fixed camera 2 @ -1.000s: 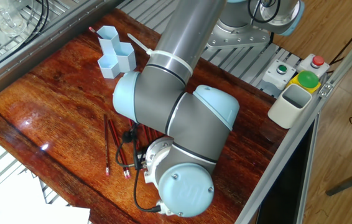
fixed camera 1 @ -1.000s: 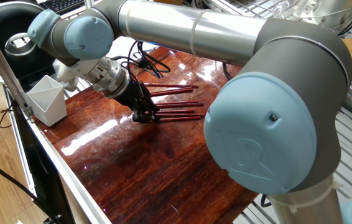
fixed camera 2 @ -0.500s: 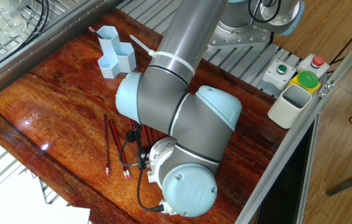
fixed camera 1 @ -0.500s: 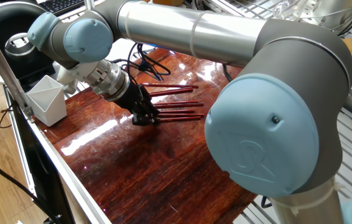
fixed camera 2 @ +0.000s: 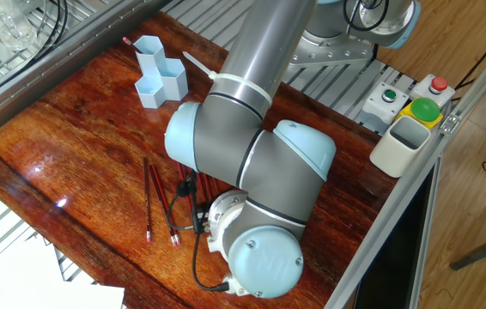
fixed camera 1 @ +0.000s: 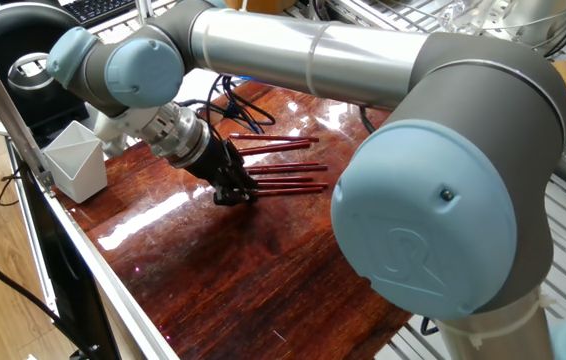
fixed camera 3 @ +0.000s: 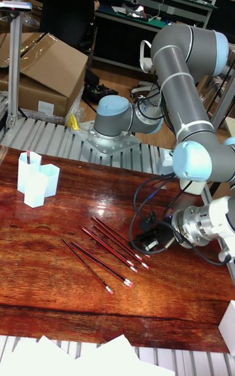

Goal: Put the pen into the pen holder

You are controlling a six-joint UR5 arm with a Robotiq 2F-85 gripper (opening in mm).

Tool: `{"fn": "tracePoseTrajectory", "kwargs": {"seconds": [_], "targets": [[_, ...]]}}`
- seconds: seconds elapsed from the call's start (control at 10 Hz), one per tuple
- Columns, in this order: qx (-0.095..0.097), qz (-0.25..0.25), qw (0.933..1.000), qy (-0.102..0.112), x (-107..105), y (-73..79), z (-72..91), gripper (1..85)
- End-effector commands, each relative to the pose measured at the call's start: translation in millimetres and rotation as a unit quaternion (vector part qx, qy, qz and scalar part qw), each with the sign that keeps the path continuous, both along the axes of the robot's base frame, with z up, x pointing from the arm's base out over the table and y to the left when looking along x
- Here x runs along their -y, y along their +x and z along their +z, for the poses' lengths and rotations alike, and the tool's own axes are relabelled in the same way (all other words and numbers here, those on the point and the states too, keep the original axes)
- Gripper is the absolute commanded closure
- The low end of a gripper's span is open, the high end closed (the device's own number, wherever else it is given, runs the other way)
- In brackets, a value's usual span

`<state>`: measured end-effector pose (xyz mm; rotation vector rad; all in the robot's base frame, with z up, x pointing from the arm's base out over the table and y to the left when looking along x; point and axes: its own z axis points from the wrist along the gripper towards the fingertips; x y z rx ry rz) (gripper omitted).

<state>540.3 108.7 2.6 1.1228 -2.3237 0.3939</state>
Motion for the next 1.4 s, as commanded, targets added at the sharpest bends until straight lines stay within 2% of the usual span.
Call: {"fn": "tracePoseTrajectory", "kwargs": {"seconds": [0.0, 0.1, 0.2, 0.3, 0.4, 0.5, 0.6, 0.8, 0.9, 1.0, 1.1, 1.2, 1.3], "targets": [[-0.003, 0.0, 1.0, -0.006, 4.7, -1.4, -3.5, 53.0], [0.0, -0.007, 0.9999, -0.008, 4.2, -3.1, -4.7, 56.0], [0.004, -0.022, 0.9996, -0.016, 0.2, -5.3, -1.5, 68.3], [0.006, -0.042, 0.9985, -0.035, -7.8, -9.9, 10.9, 82.0], [0.009, -0.053, 0.9977, -0.04, -15.2, -12.3, 17.9, 84.7], [0.011, -0.057, 0.998, -0.026, -17.2, -10.1, 19.6, 84.7], [0.006, -0.054, 0.9982, -0.023, -13.5, -10.5, 34.4, 84.7], [0.005, -0.051, 0.9986, -0.011, 1.0, -15.9, 83.4, 84.7], [0.016, -0.041, 0.999, -0.007, 15.8, -14.7, 105.8, 84.7], [0.022, -0.041, 0.9989, 0.0, 31.2, -20.3, 126.7, 84.7], [0.028, -0.025, 0.9993, -0.003, 61.9, -22.0, 148.3, 84.7], [0.036, 0.001, 0.9993, -0.012, 95.2, -19.5, 163.4, 84.7], [0.041, 0.017, 0.9989, -0.014, 121.3, -23.0, 171.0, 84.7]]}}
